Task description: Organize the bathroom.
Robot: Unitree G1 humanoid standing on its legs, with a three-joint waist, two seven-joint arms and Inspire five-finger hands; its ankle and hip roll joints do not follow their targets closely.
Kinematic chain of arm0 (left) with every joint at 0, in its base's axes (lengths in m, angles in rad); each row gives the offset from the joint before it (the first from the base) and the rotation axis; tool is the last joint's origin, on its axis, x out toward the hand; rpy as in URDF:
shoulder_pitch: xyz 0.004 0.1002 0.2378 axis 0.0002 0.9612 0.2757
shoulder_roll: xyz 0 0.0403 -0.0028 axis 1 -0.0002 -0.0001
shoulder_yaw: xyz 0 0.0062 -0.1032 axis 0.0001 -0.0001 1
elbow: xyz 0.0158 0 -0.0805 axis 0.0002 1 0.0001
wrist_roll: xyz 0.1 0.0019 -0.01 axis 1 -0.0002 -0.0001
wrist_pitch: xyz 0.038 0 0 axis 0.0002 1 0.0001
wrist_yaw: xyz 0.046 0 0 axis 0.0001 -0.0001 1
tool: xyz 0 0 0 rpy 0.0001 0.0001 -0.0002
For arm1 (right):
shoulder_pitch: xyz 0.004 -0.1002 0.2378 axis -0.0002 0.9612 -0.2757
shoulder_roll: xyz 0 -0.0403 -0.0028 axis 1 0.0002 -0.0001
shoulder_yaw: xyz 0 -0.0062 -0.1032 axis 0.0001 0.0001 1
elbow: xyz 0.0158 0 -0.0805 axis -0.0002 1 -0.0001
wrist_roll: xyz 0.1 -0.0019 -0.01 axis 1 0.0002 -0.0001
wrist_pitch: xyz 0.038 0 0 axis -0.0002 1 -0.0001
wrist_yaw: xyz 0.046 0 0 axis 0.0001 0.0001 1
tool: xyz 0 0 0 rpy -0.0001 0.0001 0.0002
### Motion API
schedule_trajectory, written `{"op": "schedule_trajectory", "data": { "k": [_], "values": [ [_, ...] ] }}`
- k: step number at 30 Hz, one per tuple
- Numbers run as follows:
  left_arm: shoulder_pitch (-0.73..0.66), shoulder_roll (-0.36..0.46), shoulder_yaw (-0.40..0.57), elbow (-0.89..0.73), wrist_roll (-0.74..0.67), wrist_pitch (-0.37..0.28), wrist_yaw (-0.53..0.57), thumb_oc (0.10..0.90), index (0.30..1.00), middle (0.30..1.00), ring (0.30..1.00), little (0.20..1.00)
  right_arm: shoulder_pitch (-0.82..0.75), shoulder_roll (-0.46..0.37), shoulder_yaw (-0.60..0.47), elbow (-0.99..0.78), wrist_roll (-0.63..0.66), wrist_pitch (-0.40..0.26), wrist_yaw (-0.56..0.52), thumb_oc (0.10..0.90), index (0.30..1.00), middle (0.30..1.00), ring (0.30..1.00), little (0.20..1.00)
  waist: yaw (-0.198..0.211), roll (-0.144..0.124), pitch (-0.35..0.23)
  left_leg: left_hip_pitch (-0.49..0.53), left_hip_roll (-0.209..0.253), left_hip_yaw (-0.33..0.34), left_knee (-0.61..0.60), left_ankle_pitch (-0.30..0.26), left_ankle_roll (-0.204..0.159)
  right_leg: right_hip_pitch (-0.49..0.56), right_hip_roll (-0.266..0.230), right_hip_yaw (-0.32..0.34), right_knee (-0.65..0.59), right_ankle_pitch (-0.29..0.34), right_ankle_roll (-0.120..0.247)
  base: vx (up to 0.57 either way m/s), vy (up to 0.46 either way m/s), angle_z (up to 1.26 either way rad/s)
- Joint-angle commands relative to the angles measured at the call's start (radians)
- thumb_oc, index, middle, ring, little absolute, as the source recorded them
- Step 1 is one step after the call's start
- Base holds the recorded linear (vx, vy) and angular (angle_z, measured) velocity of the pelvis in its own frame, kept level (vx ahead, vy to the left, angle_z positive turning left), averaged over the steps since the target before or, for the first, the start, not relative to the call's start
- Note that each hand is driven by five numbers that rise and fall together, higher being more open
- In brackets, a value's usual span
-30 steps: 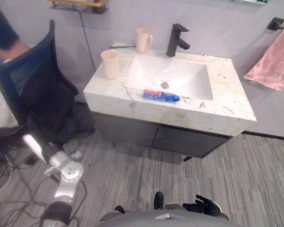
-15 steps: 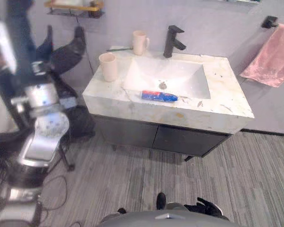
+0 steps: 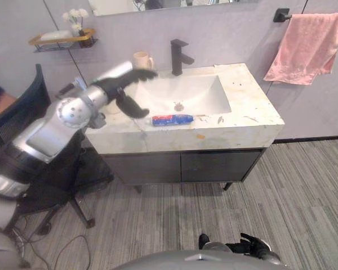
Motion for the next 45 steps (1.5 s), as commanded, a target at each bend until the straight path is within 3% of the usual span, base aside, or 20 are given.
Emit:
{"op": "schedule_trajectory", "data": {
  "k": [1,4,17,29,45],
  "values": [
    [-0.183,0.039,0.044,0.101,0.084,-0.059,0.004,0.800,0.900,0.900,0.900,0.900,-0.072,-0.075,0.003,0.034,-0.039,-0.014,-0.003,0.800,0.900,0.900,0.900,0.900,0.006,0.023,0.005,-0.002,-0.008,-0.109,0.010,-0.050,0.029,0.025,0.023,0.032,0.028,-0.148,0.059,0.00,0.000,0.00],
    [-0.183,-0.001,-0.011,0.190,0.088,-0.111,0.028,0.800,0.900,0.900,0.900,0.900,-0.082,-0.081,0.013,0.027,-0.032,-0.003,-0.001,0.800,0.900,0.900,0.900,0.900,0.000,0.023,0.005,-0.006,-0.010,-0.103,0.012,-0.050,0.032,0.020,0.023,0.036,0.029,-0.148,0.058,0.00,0.000,0.00],
    [-0.065,-0.144,-0.025,0.300,0.240,-0.193,0.176,0.800,0.900,0.900,0.900,0.900,-0.071,-0.075,0.017,0.013,-0.025,-0.005,0.006,0.800,0.900,0.900,0.900,0.900,-0.017,0.013,0.006,-0.016,-0.010,-0.073,0.025,-0.059,0.037,0.009,0.025,0.043,0.030,-0.151,0.052,0.00,-0.006,-0.02],
    [-0.075,-0.180,-0.045,0.285,0.328,-0.110,0.211,0.800,0.900,0.900,0.900,0.900,-0.057,-0.066,0.009,0.012,-0.010,-0.020,0.008,0.800,0.900,0.900,0.900,0.900,-0.034,0.019,0.005,-0.022,-0.010,-0.065,0.036,-0.066,0.038,0.002,0.027,0.052,0.037,-0.158,0.049,0.00,-0.002,0.00],
    [-0.348,-0.149,-0.145,0.265,0.209,0.082,0.093,0.800,0.900,0.900,0.900,0.900,-0.041,-0.075,0.013,0.023,-0.022,-0.031,0.013,0.800,0.900,0.900,0.900,0.900,-0.078,0.042,0.000,-0.019,-0.011,-0.053,0.043,-0.063,0.028,0.014,0.035,0.066,0.030,-0.165,0.047,0.00,-0.003,-0.01]
  ]
}}
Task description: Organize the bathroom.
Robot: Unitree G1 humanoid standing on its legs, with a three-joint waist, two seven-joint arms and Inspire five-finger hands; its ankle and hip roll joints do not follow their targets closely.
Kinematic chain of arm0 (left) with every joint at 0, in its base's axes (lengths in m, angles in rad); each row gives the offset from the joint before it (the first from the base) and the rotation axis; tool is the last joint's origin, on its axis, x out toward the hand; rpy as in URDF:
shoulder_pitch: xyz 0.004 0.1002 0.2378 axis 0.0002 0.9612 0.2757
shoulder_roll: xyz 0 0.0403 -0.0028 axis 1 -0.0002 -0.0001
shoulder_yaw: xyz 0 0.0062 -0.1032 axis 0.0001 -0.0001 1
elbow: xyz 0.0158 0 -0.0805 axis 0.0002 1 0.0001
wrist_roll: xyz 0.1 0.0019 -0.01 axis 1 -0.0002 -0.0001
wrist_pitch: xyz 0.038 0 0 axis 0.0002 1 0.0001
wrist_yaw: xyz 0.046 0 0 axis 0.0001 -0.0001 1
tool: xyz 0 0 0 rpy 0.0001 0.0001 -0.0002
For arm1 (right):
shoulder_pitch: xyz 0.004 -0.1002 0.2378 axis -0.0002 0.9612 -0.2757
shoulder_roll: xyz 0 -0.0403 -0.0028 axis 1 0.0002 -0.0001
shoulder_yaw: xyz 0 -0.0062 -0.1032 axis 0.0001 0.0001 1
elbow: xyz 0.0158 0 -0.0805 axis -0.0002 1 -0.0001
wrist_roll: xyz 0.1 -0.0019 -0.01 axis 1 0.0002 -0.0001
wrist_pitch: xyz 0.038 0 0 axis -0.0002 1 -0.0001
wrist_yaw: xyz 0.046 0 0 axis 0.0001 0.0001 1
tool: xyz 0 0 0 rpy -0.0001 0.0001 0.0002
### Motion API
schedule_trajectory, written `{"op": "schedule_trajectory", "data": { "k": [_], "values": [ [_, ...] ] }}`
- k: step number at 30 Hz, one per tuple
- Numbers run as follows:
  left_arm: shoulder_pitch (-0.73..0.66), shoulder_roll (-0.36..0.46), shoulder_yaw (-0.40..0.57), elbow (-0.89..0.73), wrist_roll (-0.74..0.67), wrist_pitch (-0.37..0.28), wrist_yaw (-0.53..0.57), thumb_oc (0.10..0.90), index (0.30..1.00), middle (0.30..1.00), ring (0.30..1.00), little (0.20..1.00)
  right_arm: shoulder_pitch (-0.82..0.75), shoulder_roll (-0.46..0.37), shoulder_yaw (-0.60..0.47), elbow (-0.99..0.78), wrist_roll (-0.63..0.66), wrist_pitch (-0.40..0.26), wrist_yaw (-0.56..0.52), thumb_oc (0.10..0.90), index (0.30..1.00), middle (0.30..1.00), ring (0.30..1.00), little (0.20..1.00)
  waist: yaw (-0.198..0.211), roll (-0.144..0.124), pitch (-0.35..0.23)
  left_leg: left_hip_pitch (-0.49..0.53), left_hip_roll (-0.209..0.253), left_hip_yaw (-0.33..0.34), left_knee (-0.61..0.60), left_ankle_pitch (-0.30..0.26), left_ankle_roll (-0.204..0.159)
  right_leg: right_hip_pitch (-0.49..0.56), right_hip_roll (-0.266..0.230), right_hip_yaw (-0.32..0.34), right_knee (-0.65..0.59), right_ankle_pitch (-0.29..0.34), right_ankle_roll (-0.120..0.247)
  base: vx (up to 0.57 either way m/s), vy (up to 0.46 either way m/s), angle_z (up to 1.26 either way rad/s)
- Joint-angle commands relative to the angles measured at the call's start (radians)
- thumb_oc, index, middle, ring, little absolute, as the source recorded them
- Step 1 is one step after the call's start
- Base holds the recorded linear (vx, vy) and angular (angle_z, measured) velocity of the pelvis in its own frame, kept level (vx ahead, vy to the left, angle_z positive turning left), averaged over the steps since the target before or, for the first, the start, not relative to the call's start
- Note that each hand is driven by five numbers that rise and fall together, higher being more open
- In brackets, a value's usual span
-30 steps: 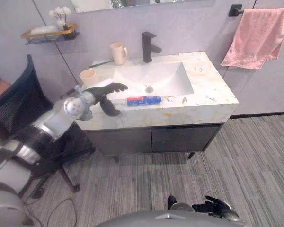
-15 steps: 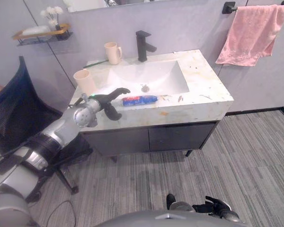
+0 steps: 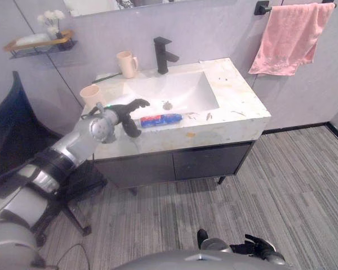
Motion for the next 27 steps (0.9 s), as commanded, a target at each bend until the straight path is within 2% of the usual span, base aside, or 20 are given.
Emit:
{"op": "schedule_trajectory", "data": {
  "k": [1,8,11,16,27],
  "values": [
    [-0.268,0.047,0.024,-0.004,-0.027,0.016,0.041,0.800,0.900,0.900,0.900,0.900,-0.051,-0.045,0.010,0.023,-0.025,-0.040,0.008,0.800,0.900,0.900,0.900,0.900,-0.005,0.035,-0.001,-0.005,-0.012,-0.063,0.043,-0.070,0.020,0.039,0.032,0.045,0.029,-0.168,0.051,0.01,-0.020,-0.07],
    [-0.347,0.056,-0.014,0.005,-0.070,0.072,-0.035,0.800,0.900,0.900,0.900,0.900,-0.051,-0.049,0.016,0.023,-0.022,-0.043,0.005,0.800,0.900,0.900,0.900,0.900,-0.016,0.044,-0.002,-0.008,-0.009,-0.058,0.045,-0.063,0.013,0.041,0.037,0.050,0.025,-0.167,0.050,0.01,-0.009,-0.04],
    [-0.369,0.058,-0.039,0.029,-0.092,0.105,-0.102,0.800,0.900,0.900,0.900,0.900,-0.054,-0.058,0.016,0.026,-0.023,-0.039,-0.002,0.800,0.900,0.900,0.900,0.900,-0.019,0.048,0.002,-0.011,-0.007,-0.056,0.052,-0.060,0.010,0.045,0.038,0.048,0.022,-0.169,0.046,0.01,0.004,-0.06],
    [-0.375,0.053,-0.040,0.049,-0.102,0.120,-0.115,0.800,0.900,0.900,0.900,0.900,-0.059,-0.064,0.015,0.027,-0.023,-0.032,-0.002,0.800,0.900,0.900,0.900,0.900,-0.018,0.049,0.004,-0.015,-0.006,-0.058,0.056,-0.058,0.008,0.045,0.039,0.046,0.020,-0.168,0.044,0.00,0.000,0.00],
    [-0.384,0.066,-0.022,0.150,-0.134,0.041,-0.098,0.800,0.900,0.900,0.900,0.900,-0.073,-0.069,0.029,0.027,-0.014,-0.025,0.005,0.800,0.900,0.900,0.900,0.900,-0.002,0.043,0.004,-0.026,-0.006,-0.062,0.064,-0.055,0.009,0.043,0.035,0.033,0.026,-0.171,0.038,0.00,0.000,0.00]
  ]
}}
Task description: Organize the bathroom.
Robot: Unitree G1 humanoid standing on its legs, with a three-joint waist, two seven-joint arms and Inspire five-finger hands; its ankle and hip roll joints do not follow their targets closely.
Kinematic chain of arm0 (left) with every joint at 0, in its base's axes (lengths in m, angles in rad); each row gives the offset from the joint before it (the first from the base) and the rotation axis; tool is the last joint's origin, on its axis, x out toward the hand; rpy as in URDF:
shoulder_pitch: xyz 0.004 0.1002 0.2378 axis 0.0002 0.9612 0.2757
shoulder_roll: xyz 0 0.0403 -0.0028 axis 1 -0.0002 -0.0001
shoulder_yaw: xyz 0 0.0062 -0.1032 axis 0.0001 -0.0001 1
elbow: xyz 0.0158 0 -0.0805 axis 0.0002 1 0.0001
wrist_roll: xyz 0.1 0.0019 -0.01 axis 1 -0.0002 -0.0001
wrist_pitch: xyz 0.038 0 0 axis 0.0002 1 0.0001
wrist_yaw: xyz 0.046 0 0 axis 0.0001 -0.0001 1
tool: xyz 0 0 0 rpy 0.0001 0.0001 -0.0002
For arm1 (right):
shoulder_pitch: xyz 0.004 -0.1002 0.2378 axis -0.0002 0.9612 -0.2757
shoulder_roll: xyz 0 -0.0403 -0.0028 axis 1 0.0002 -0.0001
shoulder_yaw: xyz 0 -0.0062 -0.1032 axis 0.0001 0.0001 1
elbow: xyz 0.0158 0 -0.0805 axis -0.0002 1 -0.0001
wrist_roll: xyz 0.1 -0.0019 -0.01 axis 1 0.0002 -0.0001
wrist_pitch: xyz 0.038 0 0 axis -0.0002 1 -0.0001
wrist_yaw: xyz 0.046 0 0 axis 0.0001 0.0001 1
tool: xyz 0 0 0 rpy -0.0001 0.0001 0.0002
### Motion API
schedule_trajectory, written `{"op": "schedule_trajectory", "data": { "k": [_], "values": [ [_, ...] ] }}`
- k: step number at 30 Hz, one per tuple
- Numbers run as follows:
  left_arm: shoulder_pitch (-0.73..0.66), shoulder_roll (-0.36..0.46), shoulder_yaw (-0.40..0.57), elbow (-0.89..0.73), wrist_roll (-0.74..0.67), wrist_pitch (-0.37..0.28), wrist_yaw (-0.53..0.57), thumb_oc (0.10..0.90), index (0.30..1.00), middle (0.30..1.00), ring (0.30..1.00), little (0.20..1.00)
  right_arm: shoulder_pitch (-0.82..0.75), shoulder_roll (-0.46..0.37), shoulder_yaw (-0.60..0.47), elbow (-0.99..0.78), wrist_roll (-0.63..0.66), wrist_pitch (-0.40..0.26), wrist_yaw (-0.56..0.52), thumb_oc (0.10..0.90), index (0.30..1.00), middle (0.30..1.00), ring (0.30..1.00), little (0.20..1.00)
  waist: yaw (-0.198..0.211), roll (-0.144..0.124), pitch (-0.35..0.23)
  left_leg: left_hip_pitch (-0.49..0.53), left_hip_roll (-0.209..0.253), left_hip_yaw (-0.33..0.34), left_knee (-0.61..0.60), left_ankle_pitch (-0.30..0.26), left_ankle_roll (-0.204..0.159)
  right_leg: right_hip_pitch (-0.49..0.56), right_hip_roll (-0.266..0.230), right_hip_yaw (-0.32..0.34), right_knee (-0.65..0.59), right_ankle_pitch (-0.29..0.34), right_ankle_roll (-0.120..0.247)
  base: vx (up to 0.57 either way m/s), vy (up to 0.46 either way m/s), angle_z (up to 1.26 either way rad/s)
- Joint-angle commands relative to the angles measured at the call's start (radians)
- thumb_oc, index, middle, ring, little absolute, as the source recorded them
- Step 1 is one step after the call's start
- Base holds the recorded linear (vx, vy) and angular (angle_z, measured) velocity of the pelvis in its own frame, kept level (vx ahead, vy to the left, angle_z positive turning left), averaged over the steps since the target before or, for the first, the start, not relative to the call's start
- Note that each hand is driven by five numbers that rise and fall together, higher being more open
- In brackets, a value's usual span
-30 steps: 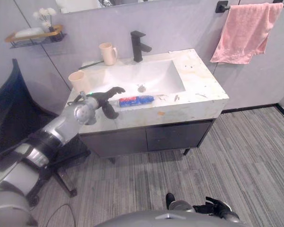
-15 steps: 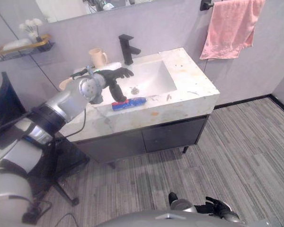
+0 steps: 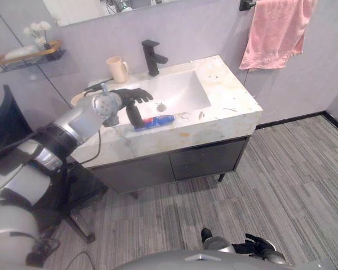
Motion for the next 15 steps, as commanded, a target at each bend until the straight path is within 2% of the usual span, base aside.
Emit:
{"op": "schedule_trajectory", "data": {
  "k": [1,3,7,15],
  "values": [
    [-0.212,0.068,0.069,0.088,0.004,-0.061,0.059,0.800,0.900,0.900,0.900,0.900,-0.069,-0.066,0.029,0.027,-0.015,-0.026,0.006,0.800,0.900,0.900,0.900,0.900,0.019,-0.001,0.005,-0.024,-0.008,-0.059,0.064,-0.053,0.013,0.053,0.029,0.016,0.026,-0.169,0.036,0.00,0.000,0.00],
    [-0.194,0.068,0.076,0.121,0.023,-0.084,0.022,0.800,0.900,0.900,0.900,0.900,-0.075,-0.064,0.030,0.031,-0.018,-0.025,0.005,0.800,0.900,0.900,0.900,0.900,0.024,0.000,0.005,-0.025,-0.008,-0.059,0.066,-0.054,0.014,0.053,0.027,0.014,0.028,-0.172,0.036,0.00,0.000,0.00],
    [-0.148,0.057,0.093,0.165,0.054,-0.143,0.023,0.800,0.900,0.900,0.900,0.900,-0.079,-0.062,0.031,0.033,-0.020,-0.019,0.006,0.800,0.900,0.900,0.900,0.900,0.030,0.000,0.004,-0.024,-0.010,-0.062,0.065,-0.056,0.017,0.054,0.026,0.011,0.032,-0.174,0.034,0.00,0.001,0.02],
    [-0.089,0.038,0.118,0.183,0.108,-0.174,0.048,0.800,0.900,0.900,0.900,0.900,-0.069,-0.056,0.038,0.023,-0.014,-0.017,0.009,0.800,0.900,0.900,0.900,0.900,0.027,-0.006,0.001,-0.022,-0.008,-0.057,0.063,-0.058,0.019,0.052,0.029,0.013,0.034,-0.177,0.034,0.00,-0.005,0.01]
  ]
}}
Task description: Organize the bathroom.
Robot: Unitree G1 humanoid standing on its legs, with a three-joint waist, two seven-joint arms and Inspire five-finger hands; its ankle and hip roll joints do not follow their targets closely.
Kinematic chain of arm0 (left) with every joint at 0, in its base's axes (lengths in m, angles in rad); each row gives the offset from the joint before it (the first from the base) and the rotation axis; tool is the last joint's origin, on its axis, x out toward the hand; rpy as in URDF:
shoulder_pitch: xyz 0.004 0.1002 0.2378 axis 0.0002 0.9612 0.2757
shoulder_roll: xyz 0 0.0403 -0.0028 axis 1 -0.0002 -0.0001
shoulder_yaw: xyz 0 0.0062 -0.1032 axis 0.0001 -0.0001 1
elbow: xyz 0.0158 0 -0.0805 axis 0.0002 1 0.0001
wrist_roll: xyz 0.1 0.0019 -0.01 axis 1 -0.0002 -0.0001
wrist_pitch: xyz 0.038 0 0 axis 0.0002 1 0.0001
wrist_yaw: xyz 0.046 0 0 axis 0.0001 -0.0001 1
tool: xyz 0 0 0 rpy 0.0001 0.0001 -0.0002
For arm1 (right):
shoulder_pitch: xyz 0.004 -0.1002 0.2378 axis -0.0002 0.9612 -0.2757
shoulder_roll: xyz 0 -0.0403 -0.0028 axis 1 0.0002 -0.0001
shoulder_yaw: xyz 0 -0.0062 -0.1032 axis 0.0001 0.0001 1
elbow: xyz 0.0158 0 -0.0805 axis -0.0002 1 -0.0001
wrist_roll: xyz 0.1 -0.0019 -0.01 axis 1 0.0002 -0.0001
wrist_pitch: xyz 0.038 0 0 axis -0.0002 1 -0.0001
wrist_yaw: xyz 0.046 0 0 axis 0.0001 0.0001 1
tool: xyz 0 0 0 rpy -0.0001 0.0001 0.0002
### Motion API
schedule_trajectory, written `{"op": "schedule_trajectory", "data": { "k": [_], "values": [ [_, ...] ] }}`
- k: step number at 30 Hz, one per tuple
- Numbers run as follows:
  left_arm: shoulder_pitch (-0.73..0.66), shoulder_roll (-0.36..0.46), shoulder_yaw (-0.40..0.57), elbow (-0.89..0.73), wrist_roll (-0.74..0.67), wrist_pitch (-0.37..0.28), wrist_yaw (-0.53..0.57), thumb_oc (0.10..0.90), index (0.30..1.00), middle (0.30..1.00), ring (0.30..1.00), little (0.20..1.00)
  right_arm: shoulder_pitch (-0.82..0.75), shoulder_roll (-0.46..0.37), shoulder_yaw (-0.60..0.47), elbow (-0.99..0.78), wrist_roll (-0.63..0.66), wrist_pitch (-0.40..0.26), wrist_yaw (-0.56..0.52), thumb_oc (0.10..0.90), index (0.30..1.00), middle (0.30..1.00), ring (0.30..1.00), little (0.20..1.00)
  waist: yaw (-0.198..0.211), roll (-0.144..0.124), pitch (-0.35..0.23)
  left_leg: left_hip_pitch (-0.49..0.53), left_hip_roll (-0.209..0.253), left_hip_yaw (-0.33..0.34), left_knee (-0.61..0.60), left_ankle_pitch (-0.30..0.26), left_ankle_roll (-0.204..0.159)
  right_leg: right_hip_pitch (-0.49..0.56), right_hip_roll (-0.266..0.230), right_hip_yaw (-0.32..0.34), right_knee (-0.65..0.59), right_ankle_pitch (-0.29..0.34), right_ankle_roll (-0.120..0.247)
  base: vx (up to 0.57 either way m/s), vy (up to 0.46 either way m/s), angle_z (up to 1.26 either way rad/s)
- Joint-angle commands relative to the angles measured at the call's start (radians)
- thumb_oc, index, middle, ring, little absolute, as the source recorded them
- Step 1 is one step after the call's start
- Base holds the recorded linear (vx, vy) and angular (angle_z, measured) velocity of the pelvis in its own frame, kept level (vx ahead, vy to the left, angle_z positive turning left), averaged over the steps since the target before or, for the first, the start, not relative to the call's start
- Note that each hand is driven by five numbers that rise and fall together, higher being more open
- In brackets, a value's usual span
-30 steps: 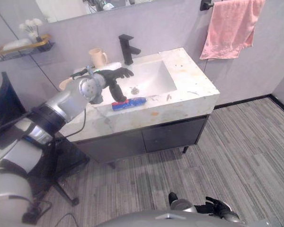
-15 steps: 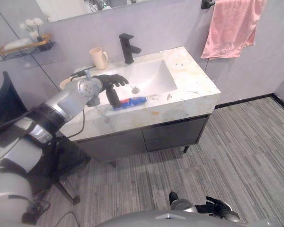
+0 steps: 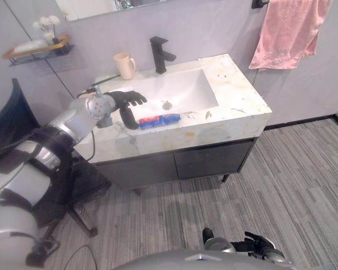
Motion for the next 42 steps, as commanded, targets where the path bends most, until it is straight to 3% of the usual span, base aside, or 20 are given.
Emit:
{"op": "schedule_trajectory", "data": {
  "k": [1,21,42],
  "values": [
    [-0.106,0.035,0.118,0.050,0.074,-0.032,0.060,0.800,0.900,0.900,0.900,0.900,-0.055,-0.055,0.037,0.019,-0.013,-0.015,0.002,0.800,0.900,0.900,0.900,0.900,-0.001,-0.008,-0.004,-0.023,-0.007,-0.048,0.063,-0.059,0.018,0.047,0.029,0.022,0.034,-0.177,0.041,0.01,-0.030,-0.01],
    [-0.182,0.023,0.071,-0.069,0.070,0.152,-0.060,0.800,0.900,0.900,0.900,0.900,-0.033,-0.072,0.020,0.023,-0.026,-0.035,0.010,0.800,0.900,0.900,0.900,0.900,-0.024,0.007,0.005,-0.033,0.001,-0.049,0.083,-0.056,0.009,0.047,0.033,0.024,0.042,-0.187,0.034,0.00,-0.001,0.00],
    [-0.235,0.085,0.052,-0.126,0.097,0.170,-0.136,0.800,0.900,0.900,0.900,0.900,-0.030,-0.086,0.007,0.030,-0.005,-0.042,0.011,0.800,0.900,0.900,0.900,0.900,-0.019,0.019,0.011,-0.043,0.001,-0.057,0.090,-0.050,0.004,0.047,0.029,0.013,0.044,-0.189,0.032,0.00,0.000,0.00]
  ]
}}
